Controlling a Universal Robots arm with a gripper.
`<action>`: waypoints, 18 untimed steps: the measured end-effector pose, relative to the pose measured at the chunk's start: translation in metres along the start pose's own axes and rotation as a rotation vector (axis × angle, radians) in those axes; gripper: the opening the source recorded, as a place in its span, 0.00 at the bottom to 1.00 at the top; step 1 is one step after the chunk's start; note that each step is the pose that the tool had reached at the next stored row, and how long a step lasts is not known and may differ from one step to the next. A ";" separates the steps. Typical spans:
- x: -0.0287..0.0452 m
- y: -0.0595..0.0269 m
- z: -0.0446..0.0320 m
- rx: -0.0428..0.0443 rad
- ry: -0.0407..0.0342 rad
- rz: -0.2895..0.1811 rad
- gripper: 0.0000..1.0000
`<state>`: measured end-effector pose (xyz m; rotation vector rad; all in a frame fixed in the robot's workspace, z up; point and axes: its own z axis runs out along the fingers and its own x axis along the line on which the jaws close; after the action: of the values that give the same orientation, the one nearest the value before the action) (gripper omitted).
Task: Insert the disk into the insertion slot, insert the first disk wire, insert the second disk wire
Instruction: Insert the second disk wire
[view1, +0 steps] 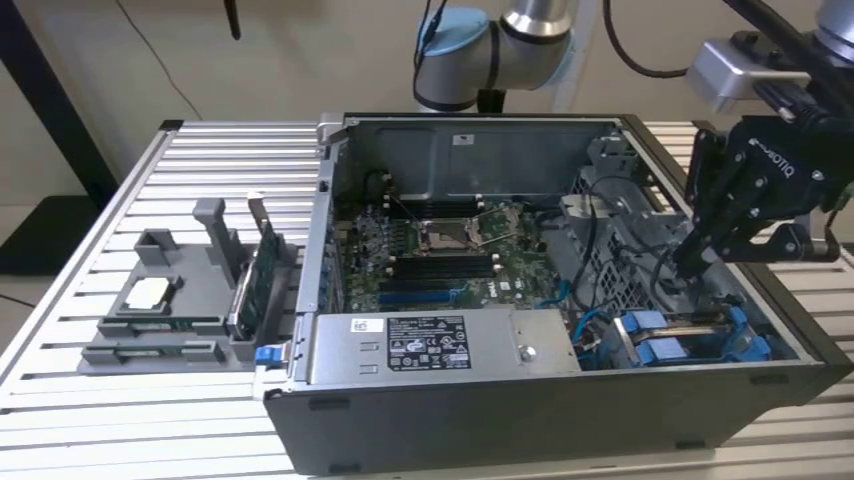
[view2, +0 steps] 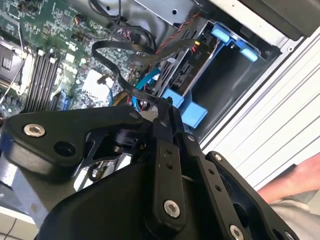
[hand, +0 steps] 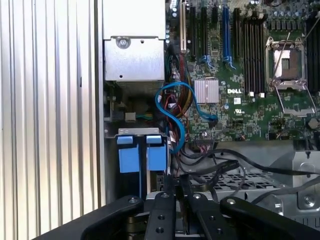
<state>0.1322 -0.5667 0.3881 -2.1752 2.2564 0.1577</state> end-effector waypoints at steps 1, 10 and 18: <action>0.0002 0.0003 0.0009 0.0052 0.0000 0.000 0.16; 0.0034 0.0007 0.0124 0.0415 -0.0016 0.002 0.16; 0.0048 0.0005 0.0163 0.0452 -0.0020 0.009 0.16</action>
<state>0.1304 -0.5702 0.3716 -2.1426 2.2457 0.1077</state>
